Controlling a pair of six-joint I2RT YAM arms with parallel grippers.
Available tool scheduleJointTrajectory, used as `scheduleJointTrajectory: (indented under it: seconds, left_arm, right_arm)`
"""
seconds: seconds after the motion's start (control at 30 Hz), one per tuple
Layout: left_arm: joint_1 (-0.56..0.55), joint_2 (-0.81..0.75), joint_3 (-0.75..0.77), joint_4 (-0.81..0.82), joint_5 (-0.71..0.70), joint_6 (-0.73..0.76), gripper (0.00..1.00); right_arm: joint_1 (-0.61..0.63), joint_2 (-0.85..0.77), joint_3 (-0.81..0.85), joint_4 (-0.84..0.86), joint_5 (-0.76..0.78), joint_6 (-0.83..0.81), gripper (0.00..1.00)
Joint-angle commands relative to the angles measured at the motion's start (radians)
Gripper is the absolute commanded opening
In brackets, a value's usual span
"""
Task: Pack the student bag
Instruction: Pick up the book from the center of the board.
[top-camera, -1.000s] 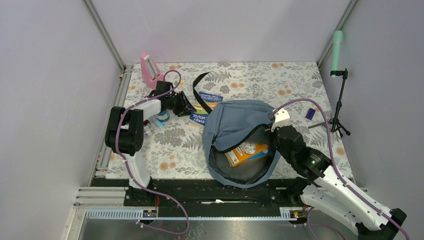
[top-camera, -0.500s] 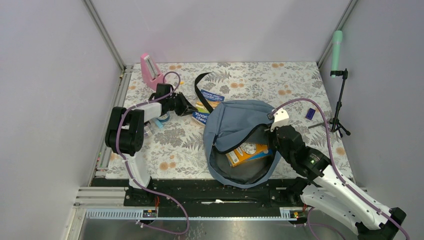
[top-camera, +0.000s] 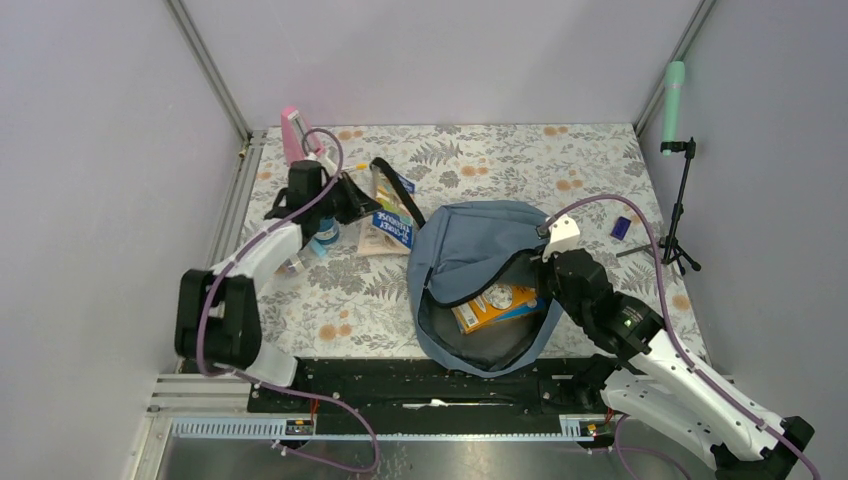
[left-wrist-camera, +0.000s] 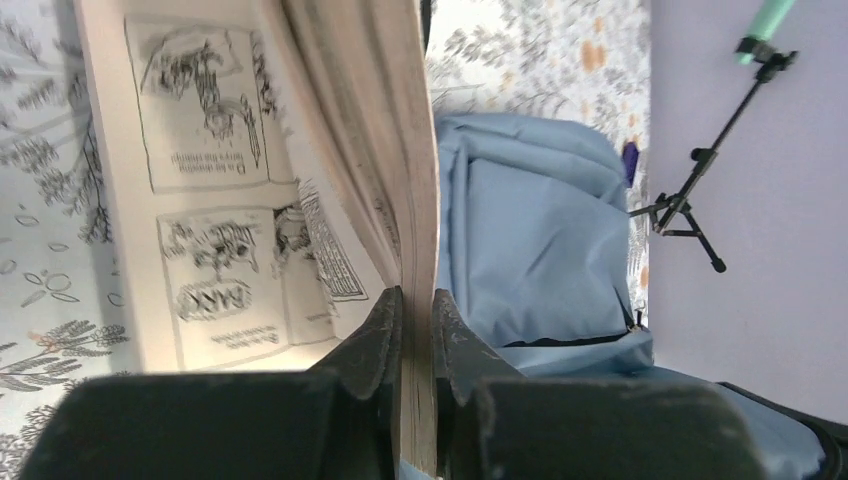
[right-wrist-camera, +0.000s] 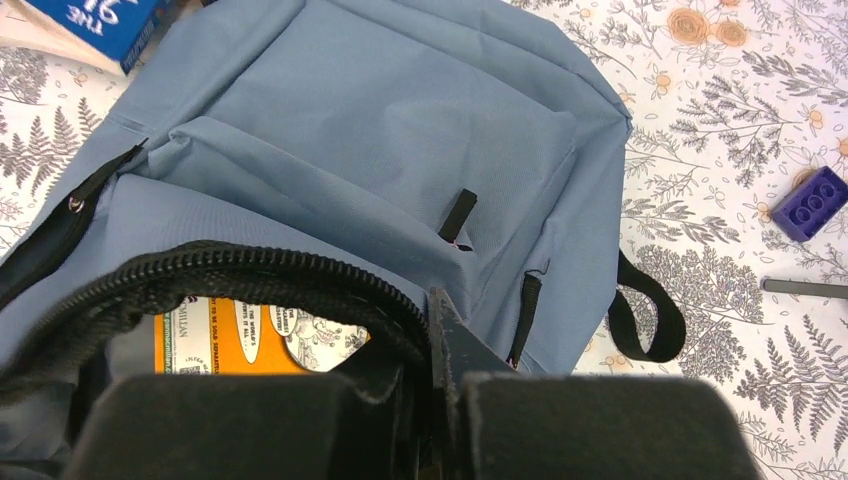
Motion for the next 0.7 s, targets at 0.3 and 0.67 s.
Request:
scheduleJointTrajectory:
  seconds: [0.3, 0.67]
  left_arm:
    - [0.007, -0.475, -0.036, 0.004, -0.121, 0.156, 0.00]
    - [0.007, -0.757, 0.017, -0.256, -0.102, 0.379, 0.00]
  right_arm:
    - [-0.002, 0.008, 0.103, 0.012, 0.035, 0.000, 0.00]
    - [-0.002, 0.102, 0.211, -0.019, 0.085, 0.006, 0.00]
